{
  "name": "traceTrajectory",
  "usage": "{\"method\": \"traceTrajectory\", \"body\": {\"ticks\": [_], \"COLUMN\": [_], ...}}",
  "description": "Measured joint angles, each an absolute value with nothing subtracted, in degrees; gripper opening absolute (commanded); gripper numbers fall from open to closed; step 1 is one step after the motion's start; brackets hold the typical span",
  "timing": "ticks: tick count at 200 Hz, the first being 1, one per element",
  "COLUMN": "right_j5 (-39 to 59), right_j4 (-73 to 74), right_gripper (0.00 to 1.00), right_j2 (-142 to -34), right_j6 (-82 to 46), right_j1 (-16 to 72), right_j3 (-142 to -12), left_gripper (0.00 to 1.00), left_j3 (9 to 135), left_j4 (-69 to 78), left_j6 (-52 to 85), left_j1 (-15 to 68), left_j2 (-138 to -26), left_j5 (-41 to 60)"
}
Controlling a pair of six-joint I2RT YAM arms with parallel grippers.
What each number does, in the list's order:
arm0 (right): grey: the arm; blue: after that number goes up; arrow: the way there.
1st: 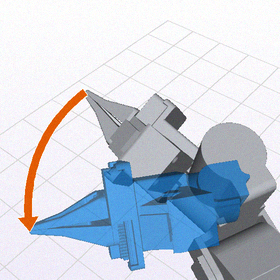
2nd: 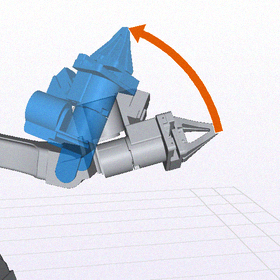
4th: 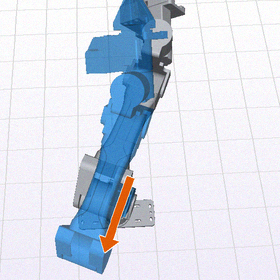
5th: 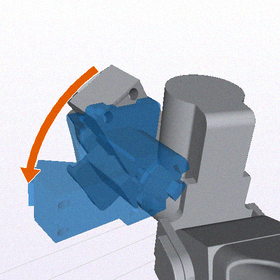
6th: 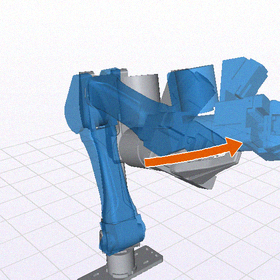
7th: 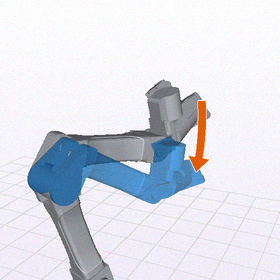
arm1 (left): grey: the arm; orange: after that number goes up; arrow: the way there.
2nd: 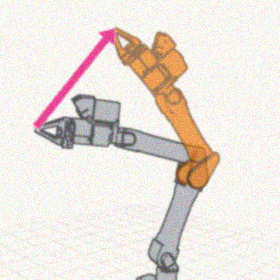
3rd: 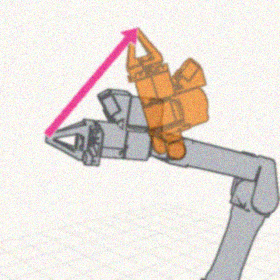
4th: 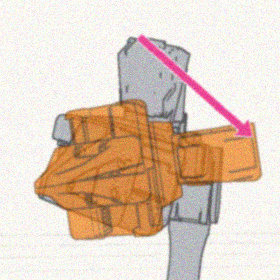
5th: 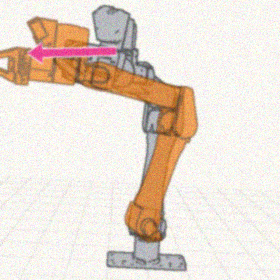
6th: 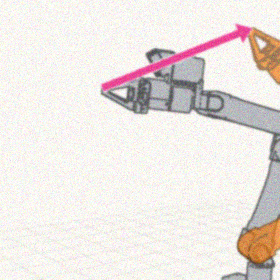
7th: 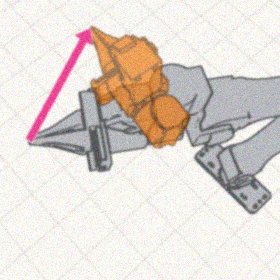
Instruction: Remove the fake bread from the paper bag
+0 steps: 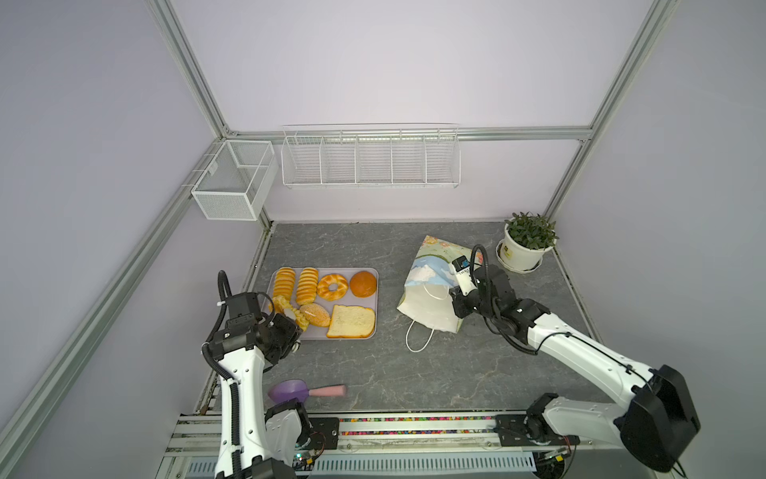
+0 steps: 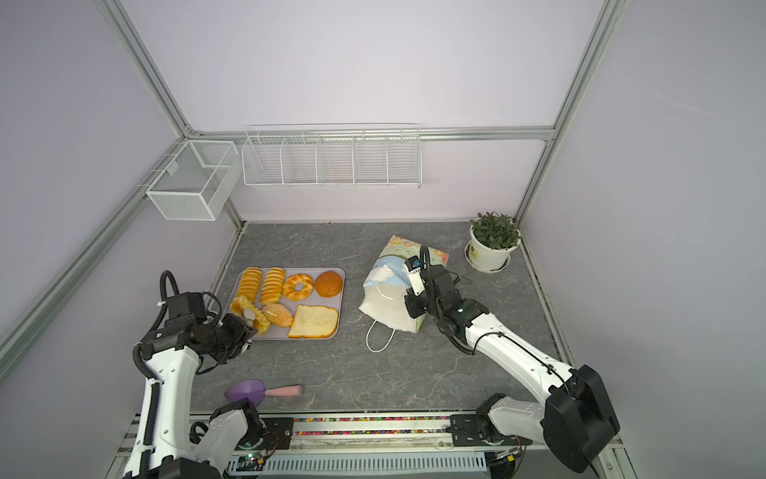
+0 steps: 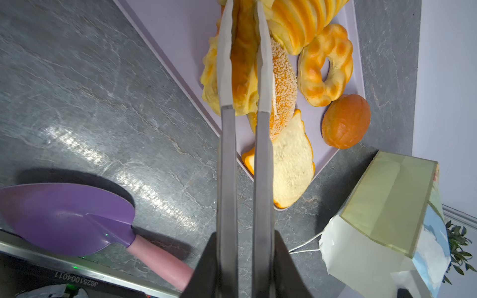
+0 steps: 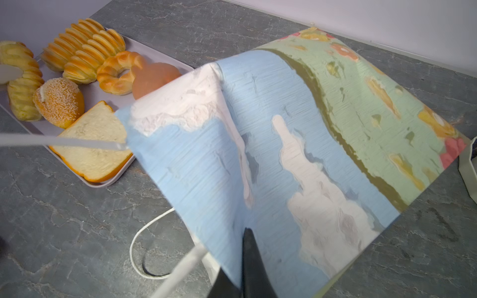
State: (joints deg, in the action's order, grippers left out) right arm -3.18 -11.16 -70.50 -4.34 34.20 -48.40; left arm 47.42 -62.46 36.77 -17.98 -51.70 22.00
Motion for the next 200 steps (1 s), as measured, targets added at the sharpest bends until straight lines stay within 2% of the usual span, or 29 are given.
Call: {"method": "traceTrajectory", "body": {"ticks": [16,39,64,95,170,200], "right_j5": [-3.2,-3.2,-3.2,-3.2,-3.2,-3.1], "right_j4": [-11.3,-11.3,-11.3,-11.3,-11.3,-11.3], "right_gripper": [0.07,0.07,0.07,0.07,0.07,0.07], "right_j2": [-70.5,-70.5,-70.4,-70.3,-70.3,-70.3], "right_j6": [-4.3,-4.3,-4.3,-4.3,-4.3,-4.3], "right_j1": [34.2,34.2,34.2,34.2,34.2,34.2], "right_j3": [-48.4,-48.4,-48.4,-48.4,-48.4,-48.4], "left_gripper": [0.0,0.18,0.32,0.4,0.44,0.33], "left_j3": [47.3,47.3,47.9,50.1,55.5,57.6], "left_j4": [-62.6,-63.3,-64.5,-66.9,-72.2,-73.1], "left_j6": [36.7,36.0,34.5,33.1,32.2,32.4], "left_j1": [-18.3,-18.6,-18.7,-18.7,-18.7,-18.7], "left_j2": [-52.1,-52.5,-53.1,-54.0,-54.8,-54.6], "left_j5": [21.7,20.5,18.9,16.1,12.4,12.2]}}
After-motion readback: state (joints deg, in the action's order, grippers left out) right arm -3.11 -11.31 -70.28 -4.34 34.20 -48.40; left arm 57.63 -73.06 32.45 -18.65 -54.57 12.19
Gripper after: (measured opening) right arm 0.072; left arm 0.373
